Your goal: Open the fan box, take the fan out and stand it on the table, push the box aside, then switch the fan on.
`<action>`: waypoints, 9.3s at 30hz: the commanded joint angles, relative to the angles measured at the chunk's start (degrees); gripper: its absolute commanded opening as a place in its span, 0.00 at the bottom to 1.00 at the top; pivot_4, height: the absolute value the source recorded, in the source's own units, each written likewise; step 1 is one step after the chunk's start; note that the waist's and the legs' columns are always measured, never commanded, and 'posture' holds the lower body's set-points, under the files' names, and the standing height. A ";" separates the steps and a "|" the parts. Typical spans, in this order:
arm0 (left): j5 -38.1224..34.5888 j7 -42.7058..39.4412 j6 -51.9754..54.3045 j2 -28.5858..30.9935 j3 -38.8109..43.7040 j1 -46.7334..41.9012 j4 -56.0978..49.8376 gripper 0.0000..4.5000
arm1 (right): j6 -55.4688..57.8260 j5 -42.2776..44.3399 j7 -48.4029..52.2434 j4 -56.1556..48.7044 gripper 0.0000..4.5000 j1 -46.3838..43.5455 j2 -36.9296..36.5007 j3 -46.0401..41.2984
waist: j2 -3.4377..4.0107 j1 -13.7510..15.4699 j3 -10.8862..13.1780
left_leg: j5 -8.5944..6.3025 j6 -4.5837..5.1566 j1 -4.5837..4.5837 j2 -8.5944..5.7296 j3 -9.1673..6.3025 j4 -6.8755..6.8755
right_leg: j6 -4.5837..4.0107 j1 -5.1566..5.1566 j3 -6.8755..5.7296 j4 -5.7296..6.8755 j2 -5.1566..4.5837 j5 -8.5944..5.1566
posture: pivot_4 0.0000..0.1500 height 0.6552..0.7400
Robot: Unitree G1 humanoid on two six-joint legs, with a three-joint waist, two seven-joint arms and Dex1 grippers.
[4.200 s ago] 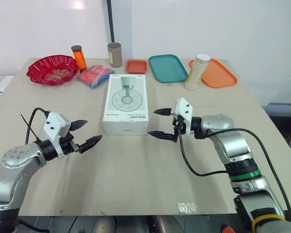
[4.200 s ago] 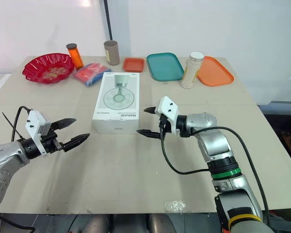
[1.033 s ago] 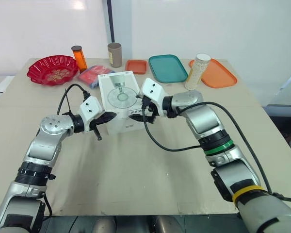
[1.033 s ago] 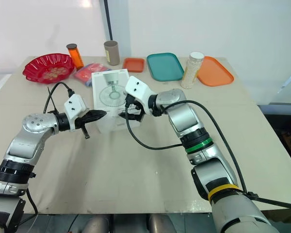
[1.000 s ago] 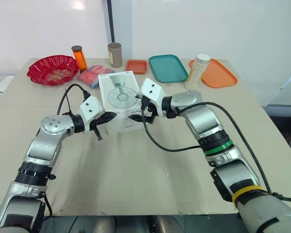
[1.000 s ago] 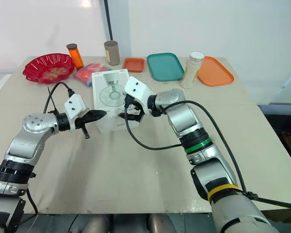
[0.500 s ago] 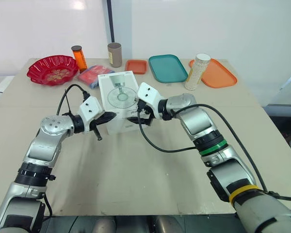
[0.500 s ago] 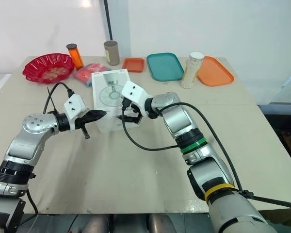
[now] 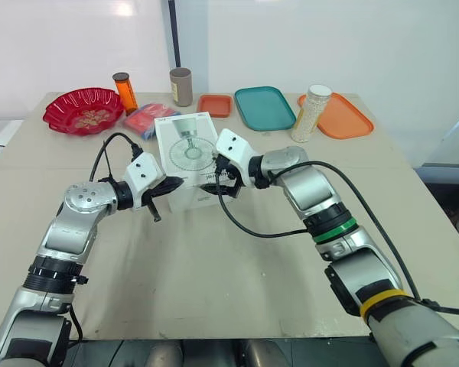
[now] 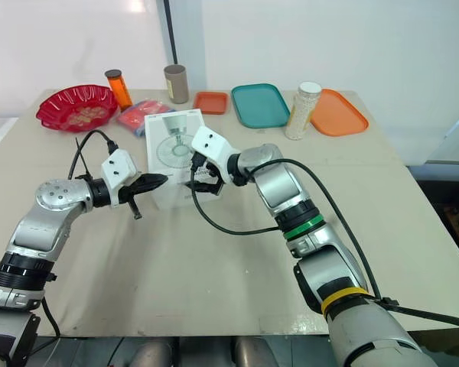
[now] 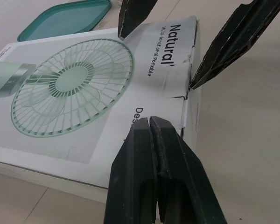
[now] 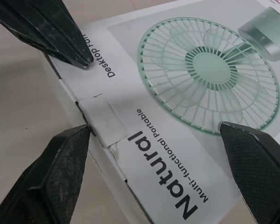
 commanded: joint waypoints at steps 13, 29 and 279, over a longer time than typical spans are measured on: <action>2.10 -1.25 0.42 0.31 -2.89 3.21 1.43 0.03 | 2.59 3.13 -6.55 7.47 1.00 -8.00 1.98 -7.65 | 0.04 -0.02 -0.01 | 0.00 0.00 0.01 0.00 0.01 -0.01 | -0.01 0.00 0.01 0.00 0.00 0.00 | 1.00 1.00; -3.59 4.52 1.11 -3.31 5.45 -2.67 1.97 0.03 | -3.71 2.98 -15.65 20.94 1.00 -10.28 3.88 -12.50 | 0.08 -0.02 -0.01 | 0.01 0.03 -0.05 -0.01 0.01 -0.06 | -0.01 -0.04 0.01 -0.03 -0.01 0.00 | 1.00 1.00; 0.50 4.45 9.66 1.92 -1.17 4.82 -5.62 0.01 | 6.62 6.89 0.52 -13.10 0.99 -1.76 -1.03 -2.90 | 0.04 0.02 0.00 | 0.05 -0.03 -0.16 -0.12 -0.05 0.02 | 0.05 -0.11 -0.06 0.02 -0.13 0.00 | 1.00 1.00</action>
